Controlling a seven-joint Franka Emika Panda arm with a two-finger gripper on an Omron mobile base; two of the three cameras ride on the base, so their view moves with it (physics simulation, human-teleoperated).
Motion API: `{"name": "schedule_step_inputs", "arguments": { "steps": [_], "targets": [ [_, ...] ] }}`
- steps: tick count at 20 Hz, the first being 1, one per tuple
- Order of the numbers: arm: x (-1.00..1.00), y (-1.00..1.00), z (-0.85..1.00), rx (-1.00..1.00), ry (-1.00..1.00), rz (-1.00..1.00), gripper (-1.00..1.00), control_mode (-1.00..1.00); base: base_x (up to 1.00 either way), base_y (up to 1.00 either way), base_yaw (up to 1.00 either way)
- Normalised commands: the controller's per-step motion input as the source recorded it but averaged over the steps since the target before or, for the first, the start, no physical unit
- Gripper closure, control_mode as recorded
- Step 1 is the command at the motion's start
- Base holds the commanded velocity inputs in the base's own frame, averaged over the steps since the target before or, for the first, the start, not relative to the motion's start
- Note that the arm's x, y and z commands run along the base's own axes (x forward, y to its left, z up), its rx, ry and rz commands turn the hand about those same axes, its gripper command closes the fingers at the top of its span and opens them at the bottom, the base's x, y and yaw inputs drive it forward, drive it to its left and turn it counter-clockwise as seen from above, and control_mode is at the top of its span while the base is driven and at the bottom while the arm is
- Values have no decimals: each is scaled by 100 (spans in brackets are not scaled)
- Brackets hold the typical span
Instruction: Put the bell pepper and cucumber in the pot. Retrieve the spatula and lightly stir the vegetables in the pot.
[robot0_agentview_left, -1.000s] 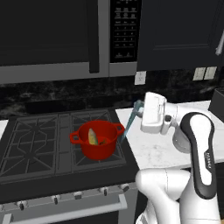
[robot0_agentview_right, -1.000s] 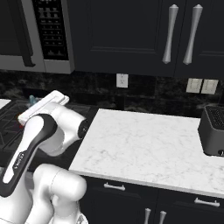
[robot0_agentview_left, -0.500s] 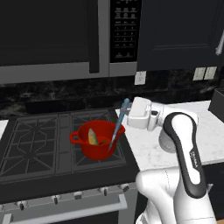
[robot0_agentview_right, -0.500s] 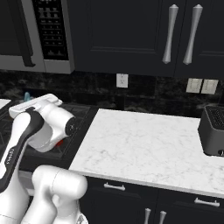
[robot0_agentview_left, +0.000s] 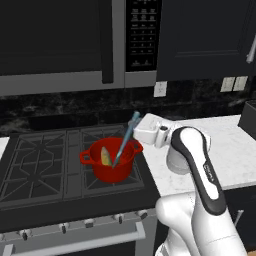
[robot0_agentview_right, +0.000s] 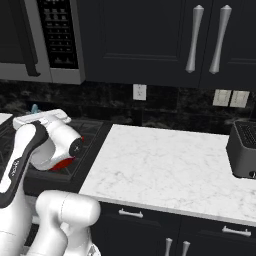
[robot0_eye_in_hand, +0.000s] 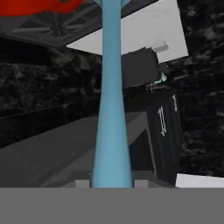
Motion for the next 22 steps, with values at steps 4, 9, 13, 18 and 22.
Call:
{"name": "schedule_step_inputs", "arguments": {
  "steps": [4,9,13,18,22],
  "targets": [
    [57,3,0,8,3,-6,100,-100,0,0,0],
    [45,0,-21,0,3,-7,100,-100,0,0,0],
    [33,0,-29,0,2,-7,100,-100,0,0,0],
    [29,0,-16,-1,1,-6,100,-100,0,0,0],
    [25,0,-6,-2,2,-6,100,-100,0,0,0]
  ]
}}
